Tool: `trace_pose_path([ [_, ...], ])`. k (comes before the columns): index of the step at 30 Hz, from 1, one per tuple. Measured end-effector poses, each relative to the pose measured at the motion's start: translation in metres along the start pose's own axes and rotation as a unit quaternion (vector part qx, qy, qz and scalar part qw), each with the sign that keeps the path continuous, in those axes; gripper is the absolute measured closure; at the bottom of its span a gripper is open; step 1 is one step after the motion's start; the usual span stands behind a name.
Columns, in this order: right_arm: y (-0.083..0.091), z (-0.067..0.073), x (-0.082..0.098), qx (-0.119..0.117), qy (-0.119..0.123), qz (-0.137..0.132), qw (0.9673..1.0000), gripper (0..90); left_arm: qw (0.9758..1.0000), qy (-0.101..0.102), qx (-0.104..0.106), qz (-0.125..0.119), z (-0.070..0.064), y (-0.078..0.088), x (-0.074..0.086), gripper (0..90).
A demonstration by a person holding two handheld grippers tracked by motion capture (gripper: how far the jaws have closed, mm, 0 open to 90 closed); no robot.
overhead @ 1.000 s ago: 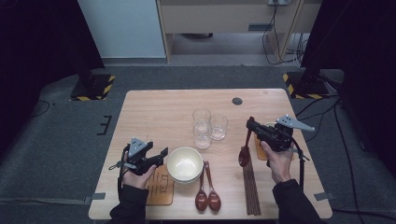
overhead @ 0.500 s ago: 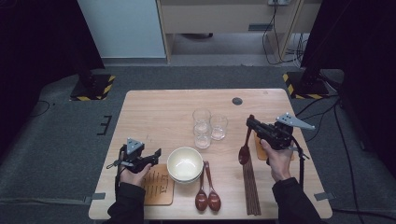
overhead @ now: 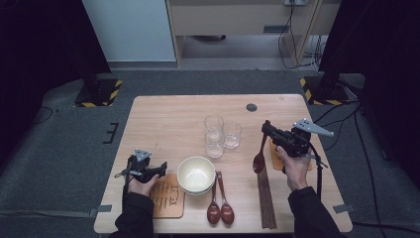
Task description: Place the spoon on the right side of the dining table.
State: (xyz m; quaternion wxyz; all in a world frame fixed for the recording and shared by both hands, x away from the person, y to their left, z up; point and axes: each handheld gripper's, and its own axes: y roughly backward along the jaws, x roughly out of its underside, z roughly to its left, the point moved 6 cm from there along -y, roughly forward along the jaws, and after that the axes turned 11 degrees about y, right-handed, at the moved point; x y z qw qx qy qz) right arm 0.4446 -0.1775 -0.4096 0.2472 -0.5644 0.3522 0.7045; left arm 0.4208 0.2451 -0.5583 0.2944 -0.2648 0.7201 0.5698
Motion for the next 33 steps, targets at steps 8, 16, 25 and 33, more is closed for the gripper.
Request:
trace_pose_path([
  [8,0.001,-0.005,-0.008,0.011,0.000,-0.009,0.9999,84.7,0.9997,0.003,-0.018,0.014,0.010,-0.007,0.005,17.8],
  [16,0.000,-0.010,-0.013,0.020,-0.002,-0.015,0.9997,84.7,0.9993,0.000,-0.033,0.019,0.016,-0.012,0.009,15.2],
  [25,0.001,-0.017,-0.014,0.028,-0.008,-0.020,0.9994,84.7,0.9992,0.004,-0.038,0.013,0.018,-0.013,0.010,10.8],
  [33,0.004,-0.024,-0.017,0.038,-0.015,-0.026,0.9988,84.7,0.9987,0.005,-0.045,0.022,0.019,-0.014,0.011,2.8],
])
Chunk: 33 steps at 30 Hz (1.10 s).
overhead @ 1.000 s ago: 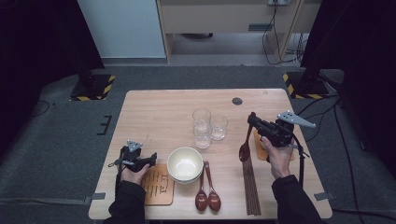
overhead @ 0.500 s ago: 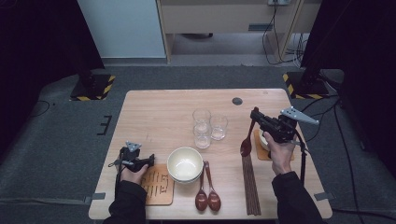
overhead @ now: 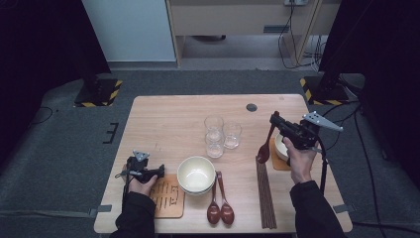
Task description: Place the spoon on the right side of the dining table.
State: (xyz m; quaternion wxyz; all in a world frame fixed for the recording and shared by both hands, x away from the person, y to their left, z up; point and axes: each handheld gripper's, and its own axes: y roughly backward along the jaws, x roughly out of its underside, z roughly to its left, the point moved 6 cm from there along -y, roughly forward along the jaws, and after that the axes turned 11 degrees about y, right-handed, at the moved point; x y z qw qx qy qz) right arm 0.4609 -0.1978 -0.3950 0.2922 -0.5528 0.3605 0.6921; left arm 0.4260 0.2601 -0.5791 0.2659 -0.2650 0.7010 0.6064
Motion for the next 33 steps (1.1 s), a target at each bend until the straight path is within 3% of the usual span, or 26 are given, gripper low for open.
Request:
trace_pose_path([
  [7,0.001,-0.003,-0.005,0.007,0.006,-0.004,0.9999,84.6,1.0000,0.003,-0.004,0.001,0.000,0.000,0.000,1.1],
  [33,0.008,-0.031,-0.014,0.050,-0.007,-0.017,0.9986,84.6,0.9999,0.007,-0.006,0.004,0.001,-0.001,0.000,0.0],
])
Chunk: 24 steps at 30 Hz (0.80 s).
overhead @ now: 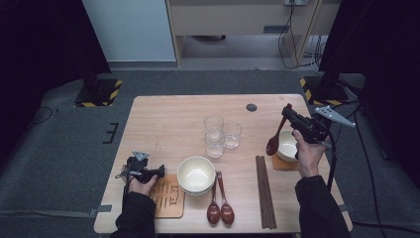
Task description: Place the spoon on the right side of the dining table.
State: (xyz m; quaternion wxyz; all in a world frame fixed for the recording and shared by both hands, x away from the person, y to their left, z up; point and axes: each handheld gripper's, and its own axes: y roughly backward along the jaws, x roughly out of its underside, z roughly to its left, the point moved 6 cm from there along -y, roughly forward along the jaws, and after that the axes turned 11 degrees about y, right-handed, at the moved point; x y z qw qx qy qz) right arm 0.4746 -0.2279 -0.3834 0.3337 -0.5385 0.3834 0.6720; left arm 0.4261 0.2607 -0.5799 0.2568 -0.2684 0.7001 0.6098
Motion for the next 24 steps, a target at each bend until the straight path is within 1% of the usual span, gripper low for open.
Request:
trace_pose_path([
  [14,0.001,-0.019,0.000,0.026,-0.004,0.002,0.9997,84.6,1.0000,0.000,0.000,0.000,0.000,0.000,0.000,0.0],
  [18,0.002,-0.025,0.000,0.033,-0.009,0.002,0.9994,84.6,1.0000,0.000,0.000,0.000,0.000,0.000,0.000,0.0],
  [24,0.002,-0.030,0.001,0.042,-0.009,0.004,0.9991,84.6,1.0000,0.000,0.000,0.000,0.000,0.000,0.000,0.0],
])
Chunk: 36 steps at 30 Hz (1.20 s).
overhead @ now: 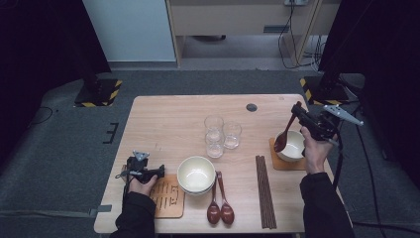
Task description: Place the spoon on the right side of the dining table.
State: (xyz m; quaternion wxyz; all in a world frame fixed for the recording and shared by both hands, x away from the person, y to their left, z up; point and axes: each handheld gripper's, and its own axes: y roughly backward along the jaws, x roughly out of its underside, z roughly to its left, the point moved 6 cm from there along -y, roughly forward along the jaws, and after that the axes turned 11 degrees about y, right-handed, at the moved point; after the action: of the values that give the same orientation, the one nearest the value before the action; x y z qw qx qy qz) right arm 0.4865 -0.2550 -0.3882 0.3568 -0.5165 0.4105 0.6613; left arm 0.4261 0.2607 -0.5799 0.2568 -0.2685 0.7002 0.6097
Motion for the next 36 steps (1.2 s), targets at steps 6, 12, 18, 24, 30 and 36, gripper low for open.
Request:
trace_pose_path([
  [6,-0.001,-0.006,0.001,0.008,-0.003,0.001,1.0000,84.6,1.0000,0.000,0.000,0.000,0.000,0.000,0.000,0.0],
  [12,-0.001,-0.013,0.000,0.016,-0.007,0.000,0.9998,84.6,1.0000,0.000,0.000,0.000,0.000,0.000,0.000,0.0],
  [18,0.000,-0.018,0.000,0.023,-0.013,-0.002,0.9996,84.6,1.0000,0.000,0.000,0.000,0.000,0.000,0.000,0.0],
  [24,-0.002,-0.024,0.001,0.029,-0.015,0.001,0.9995,84.6,1.0000,0.000,0.000,0.000,0.000,0.000,0.000,0.0],
  [30,-0.005,-0.029,0.003,0.037,-0.019,0.002,0.9992,84.6,1.0000,0.000,0.000,0.000,0.000,0.000,0.000,0.0],
  [36,-0.007,-0.037,0.005,0.049,-0.020,0.008,0.9986,84.6,1.0000,0.000,0.000,0.000,0.000,0.000,0.000,0.0],
])
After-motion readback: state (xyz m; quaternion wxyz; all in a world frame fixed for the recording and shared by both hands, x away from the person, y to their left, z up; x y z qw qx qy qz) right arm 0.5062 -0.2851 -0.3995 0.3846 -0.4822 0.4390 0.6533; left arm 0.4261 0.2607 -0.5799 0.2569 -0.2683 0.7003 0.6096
